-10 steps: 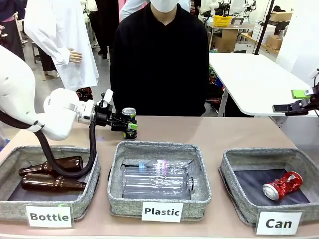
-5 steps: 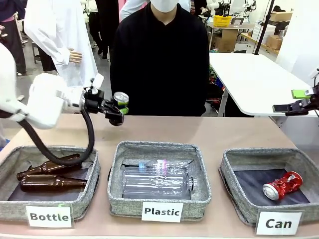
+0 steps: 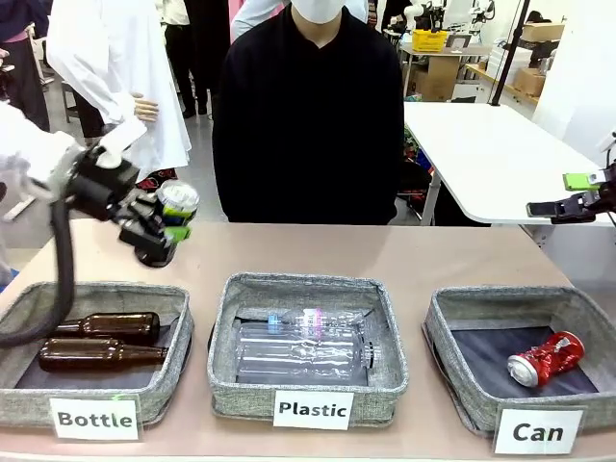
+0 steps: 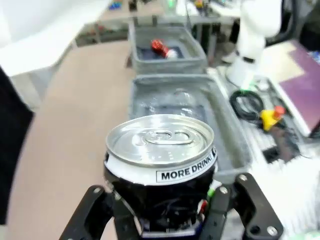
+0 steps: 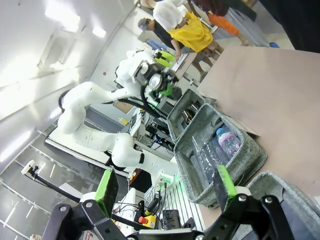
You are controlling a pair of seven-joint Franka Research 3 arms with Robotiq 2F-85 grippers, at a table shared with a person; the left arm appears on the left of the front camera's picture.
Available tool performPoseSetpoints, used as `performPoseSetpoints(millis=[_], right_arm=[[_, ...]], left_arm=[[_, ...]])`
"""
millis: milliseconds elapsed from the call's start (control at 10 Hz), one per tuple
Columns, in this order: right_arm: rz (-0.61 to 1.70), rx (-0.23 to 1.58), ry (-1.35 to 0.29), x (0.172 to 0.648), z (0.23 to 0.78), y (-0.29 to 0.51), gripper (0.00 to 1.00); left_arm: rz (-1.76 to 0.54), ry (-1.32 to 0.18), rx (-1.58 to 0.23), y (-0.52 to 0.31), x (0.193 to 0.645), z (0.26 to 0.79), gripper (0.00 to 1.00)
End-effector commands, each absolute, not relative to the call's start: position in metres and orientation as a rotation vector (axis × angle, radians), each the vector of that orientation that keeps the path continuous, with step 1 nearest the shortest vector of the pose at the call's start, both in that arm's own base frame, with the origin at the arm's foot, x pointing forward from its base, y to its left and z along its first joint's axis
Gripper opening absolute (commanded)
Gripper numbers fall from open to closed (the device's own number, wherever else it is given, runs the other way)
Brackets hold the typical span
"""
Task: Sort the can waste into the basket.
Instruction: Pick up the can waste from the table and place it in the right Fabric basket.
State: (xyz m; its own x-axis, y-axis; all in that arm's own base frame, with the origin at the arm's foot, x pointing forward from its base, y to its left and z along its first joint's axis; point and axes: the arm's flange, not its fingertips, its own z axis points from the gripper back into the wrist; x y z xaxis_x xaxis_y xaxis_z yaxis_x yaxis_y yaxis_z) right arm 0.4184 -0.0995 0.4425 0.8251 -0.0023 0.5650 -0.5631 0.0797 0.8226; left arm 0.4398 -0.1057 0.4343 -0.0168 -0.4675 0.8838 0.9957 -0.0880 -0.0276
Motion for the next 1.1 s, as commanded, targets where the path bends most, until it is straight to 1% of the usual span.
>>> performPoseSetpoints(millis=[0,100,200,300,600,700,800,900,1000], right_arm=[[0.443,1.462,-0.504,0.419,0.445,-0.099,1.00],[0.443,1.462,-0.504,0.419,0.445,-0.099,1.00],[0.443,1.462,-0.504,0.419,0.445,-0.099,1.00],[0.443,1.462,-0.504,0.419,0.445,-0.099,1.00],[0.443,1.462,-0.504,0.419,0.445,-0.099,1.00],[0.445,1.443,-0.485,0.418,0.442,-0.099,1.00],[0.505,1.327,-0.373,0.397,0.458,-0.096,1.00],[0.478,1.157,-0.313,0.383,0.464,-0.101,1.00],[0.467,1.045,-0.266,0.363,0.472,-0.120,1.00]], left_arm=[[-1.454,-0.726,-0.867,-0.098,0.393,0.435,0.00],[-1.379,-0.802,-0.824,-0.089,0.385,0.431,0.00],[-1.325,-0.778,-0.881,-0.067,0.396,0.424,0.00],[-1.448,-0.745,-0.865,-0.095,0.392,0.430,0.00],[-1.415,-0.749,-0.861,-0.085,0.385,0.426,0.00],[-1.447,-0.803,-0.820,-0.130,0.386,0.432,0.00],[-1.498,-0.888,-0.809,-0.193,0.385,0.450,0.00],[-1.537,-0.849,-0.709,-0.255,0.396,0.471,0.00],[-1.545,-0.936,-0.712,-0.325,0.407,0.487,0.00]])
